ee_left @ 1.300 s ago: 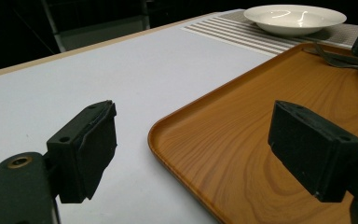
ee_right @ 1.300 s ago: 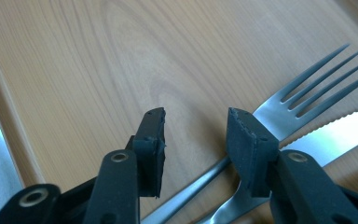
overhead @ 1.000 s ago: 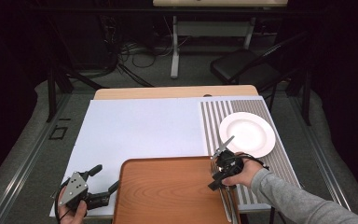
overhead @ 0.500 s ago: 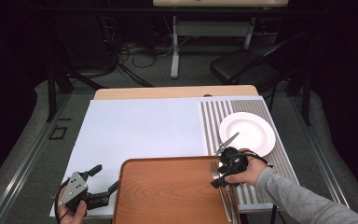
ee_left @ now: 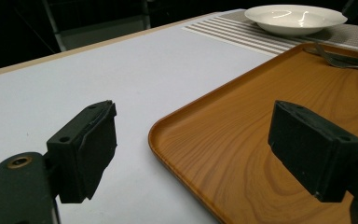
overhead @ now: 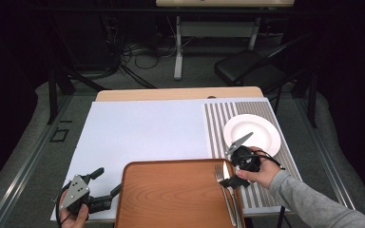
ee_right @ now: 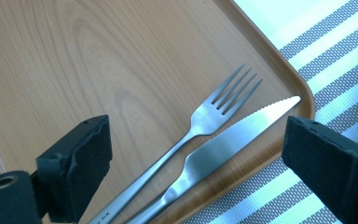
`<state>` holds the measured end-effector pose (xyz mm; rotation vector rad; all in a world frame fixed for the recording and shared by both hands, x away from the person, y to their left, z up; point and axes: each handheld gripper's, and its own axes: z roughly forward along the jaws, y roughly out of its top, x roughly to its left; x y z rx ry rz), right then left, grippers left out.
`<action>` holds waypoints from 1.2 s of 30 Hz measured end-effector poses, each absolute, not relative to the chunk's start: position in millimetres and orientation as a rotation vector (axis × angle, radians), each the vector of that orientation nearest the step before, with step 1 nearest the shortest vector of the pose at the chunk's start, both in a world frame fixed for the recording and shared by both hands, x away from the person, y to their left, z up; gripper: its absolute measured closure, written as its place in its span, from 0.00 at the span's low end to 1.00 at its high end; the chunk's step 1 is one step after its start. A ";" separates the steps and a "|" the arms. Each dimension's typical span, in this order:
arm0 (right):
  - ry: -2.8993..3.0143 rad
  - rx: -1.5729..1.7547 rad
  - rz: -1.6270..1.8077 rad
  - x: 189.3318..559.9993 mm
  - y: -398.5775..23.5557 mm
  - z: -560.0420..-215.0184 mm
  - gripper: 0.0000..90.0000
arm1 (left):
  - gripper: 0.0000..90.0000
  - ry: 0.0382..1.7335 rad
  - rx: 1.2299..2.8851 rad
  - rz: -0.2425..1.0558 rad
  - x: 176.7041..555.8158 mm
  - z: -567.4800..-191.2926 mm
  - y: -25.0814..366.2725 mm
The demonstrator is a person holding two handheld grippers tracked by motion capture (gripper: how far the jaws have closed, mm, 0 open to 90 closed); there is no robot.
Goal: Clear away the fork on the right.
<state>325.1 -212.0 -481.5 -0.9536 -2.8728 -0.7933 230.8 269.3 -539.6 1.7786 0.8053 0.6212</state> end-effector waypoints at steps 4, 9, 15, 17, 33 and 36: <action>-2.869 -0.957 -0.795 325.8 -214.0 -481.6 0.09 | 0.17 0.807 1.778 0.621 230.8 -539.7 269.5; -2.877 -0.971 -0.779 328.1 -219.2 -482.1 0.09 | 0.17 0.806 1.778 0.621 230.4 -539.6 269.7; -2.903 -0.992 -0.774 331.6 -228.4 -481.2 0.08 | 0.17 0.806 1.778 0.622 230.5 -539.6 269.8; -2.950 -0.968 -0.739 333.3 -232.8 -481.3 0.04 | 0.17 0.805 1.780 0.621 230.5 -539.6 269.5; -3.132 -1.069 -0.583 353.7 -277.2 -486.1 0.00 | 0.17 0.805 1.782 0.621 230.6 -539.8 269.4; -3.129 -1.116 -0.568 356.5 -283.4 -487.3 0.00 | 0.17 0.805 1.782 0.622 230.5 -539.8 269.4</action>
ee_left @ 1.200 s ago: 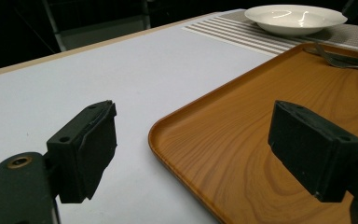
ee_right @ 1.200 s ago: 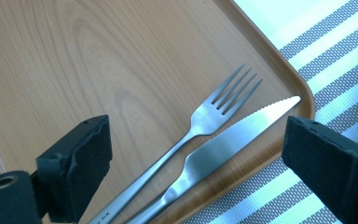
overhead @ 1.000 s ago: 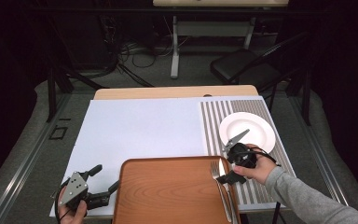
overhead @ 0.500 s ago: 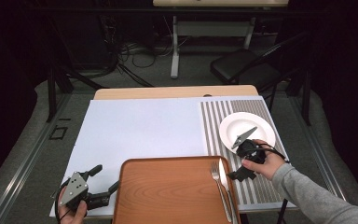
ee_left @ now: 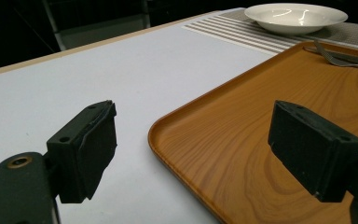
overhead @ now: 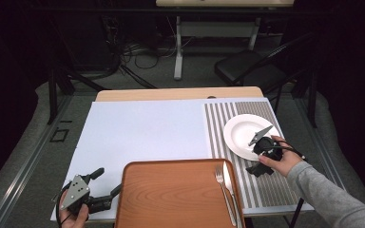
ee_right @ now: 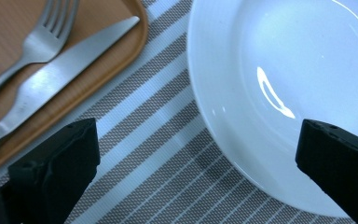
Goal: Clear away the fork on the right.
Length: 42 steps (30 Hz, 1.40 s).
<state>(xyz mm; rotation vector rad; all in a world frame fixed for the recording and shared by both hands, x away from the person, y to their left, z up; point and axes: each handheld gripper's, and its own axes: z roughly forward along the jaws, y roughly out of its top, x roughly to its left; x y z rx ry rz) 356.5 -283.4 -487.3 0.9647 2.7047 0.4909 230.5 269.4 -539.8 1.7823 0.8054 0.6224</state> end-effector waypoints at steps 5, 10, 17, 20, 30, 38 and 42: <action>2.686 0.992 0.487 360.4 -290.7 -487.9 0.00 | 0.17 0.806 1.782 0.621 230.6 -539.9 269.4; 2.685 1.002 0.492 362.2 -293.9 -488.7 0.00 | 0.17 0.805 1.782 0.622 230.5 -539.9 269.4; 2.692 0.948 0.496 363.8 -293.5 -488.7 0.00 | 0.17 0.804 1.784 0.621 230.6 -539.8 269.2; 2.691 0.948 0.483 364.2 -292.2 -489.4 0.00 | 0.17 0.806 1.783 0.621 230.6 -539.9 269.4; 2.667 0.912 0.445 370.3 -291.8 -495.6 0.00 | 0.17 0.808 1.783 0.616 231.2 -540.3 269.1; 2.652 0.867 0.419 376.0 -291.2 -503.2 0.00 | 0.17 0.809 1.783 0.618 230.9 -540.1 269.3; 2.649 0.855 0.402 377.9 -292.3 -506.9 0.00 | 0.17 0.809 1.783 0.617 231.1 -540.3 269.4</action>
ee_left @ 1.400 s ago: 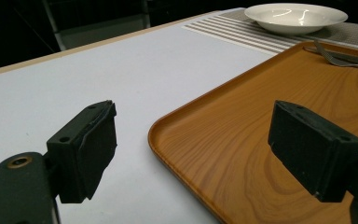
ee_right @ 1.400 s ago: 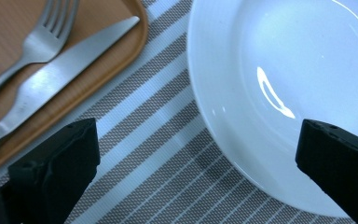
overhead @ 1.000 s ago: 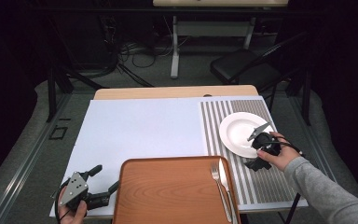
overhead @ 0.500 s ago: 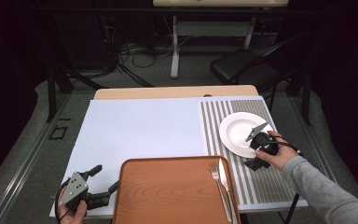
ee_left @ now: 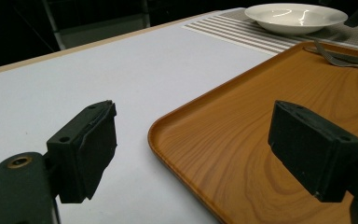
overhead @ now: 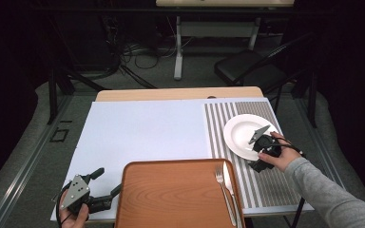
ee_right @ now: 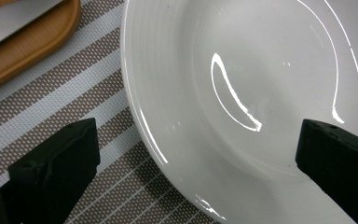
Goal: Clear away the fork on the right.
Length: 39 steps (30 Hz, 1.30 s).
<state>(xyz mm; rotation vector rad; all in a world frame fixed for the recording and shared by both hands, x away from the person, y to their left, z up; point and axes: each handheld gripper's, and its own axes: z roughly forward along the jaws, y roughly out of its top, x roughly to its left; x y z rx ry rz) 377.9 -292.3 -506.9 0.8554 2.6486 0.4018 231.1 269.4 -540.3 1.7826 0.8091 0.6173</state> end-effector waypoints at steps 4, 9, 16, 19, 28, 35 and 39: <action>2.643 0.844 0.383 381.0 -294.2 -509.5 0.00 | 0.17 0.809 1.783 0.616 231.3 -540.3 269.1; 2.638 0.849 0.359 382.9 -295.3 -513.0 0.00 | 0.17 0.809 1.783 0.617 231.3 -540.3 269.4; 2.640 0.804 0.311 386.1 -297.3 -520.9 0.00 | 0.17 0.808 1.784 0.617 231.0 -540.2 269.5; 2.631 0.793 0.303 387.9 -298.9 -523.9 0.00 | 0.17 0.807 1.785 0.617 231.2 -540.2 269.5; 2.595 0.756 0.243 389.7 -301.7 -526.0 0.00 | 0.17 0.806 1.786 0.616 231.2 -540.3 269.4; 2.555 0.648 0.287 384.9 -302.5 -528.5 0.00 | 0.17 0.805 1.787 0.616 231.3 -540.3 269.3; 2.540 0.594 0.271 381.8 -301.4 -528.7 0.00 | 0.17 0.805 1.787 0.615 231.4 -540.3 269.2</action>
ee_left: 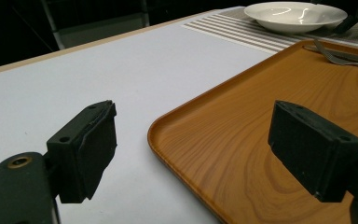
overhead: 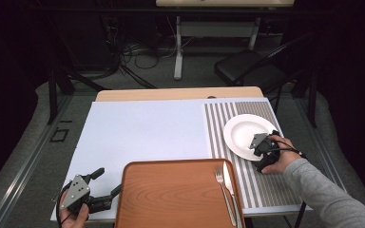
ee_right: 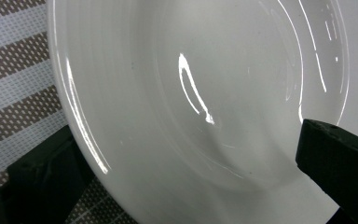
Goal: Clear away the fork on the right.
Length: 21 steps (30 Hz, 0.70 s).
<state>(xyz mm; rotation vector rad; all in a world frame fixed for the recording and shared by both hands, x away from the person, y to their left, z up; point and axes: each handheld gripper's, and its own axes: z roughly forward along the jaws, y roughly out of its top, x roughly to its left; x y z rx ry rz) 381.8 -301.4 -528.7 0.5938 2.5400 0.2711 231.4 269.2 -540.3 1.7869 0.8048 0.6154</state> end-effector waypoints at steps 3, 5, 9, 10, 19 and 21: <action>2.517 0.593 0.268 381.4 -301.1 -530.4 0.00 | 0.17 0.805 1.789 0.617 231.3 -540.3 268.7; 2.523 0.569 0.230 381.9 -301.3 -530.3 0.00 | 0.17 0.804 1.788 0.615 231.5 -540.4 268.8; 2.496 0.539 0.218 381.9 -301.1 -534.1 0.00 | 0.17 0.806 1.786 0.615 231.7 -540.7 269.1; 2.492 0.534 0.205 382.1 -301.0 -534.3 0.00 | 0.17 0.806 1.786 0.614 231.7 -540.7 269.0; 2.455 0.488 0.201 381.8 -299.4 -536.4 0.01 | 0.17 0.806 1.787 0.614 232.0 -540.8 269.0; 2.444 0.480 0.193 381.3 -298.6 -536.5 0.00 | 0.17 0.806 1.786 0.614 232.1 -540.9 268.9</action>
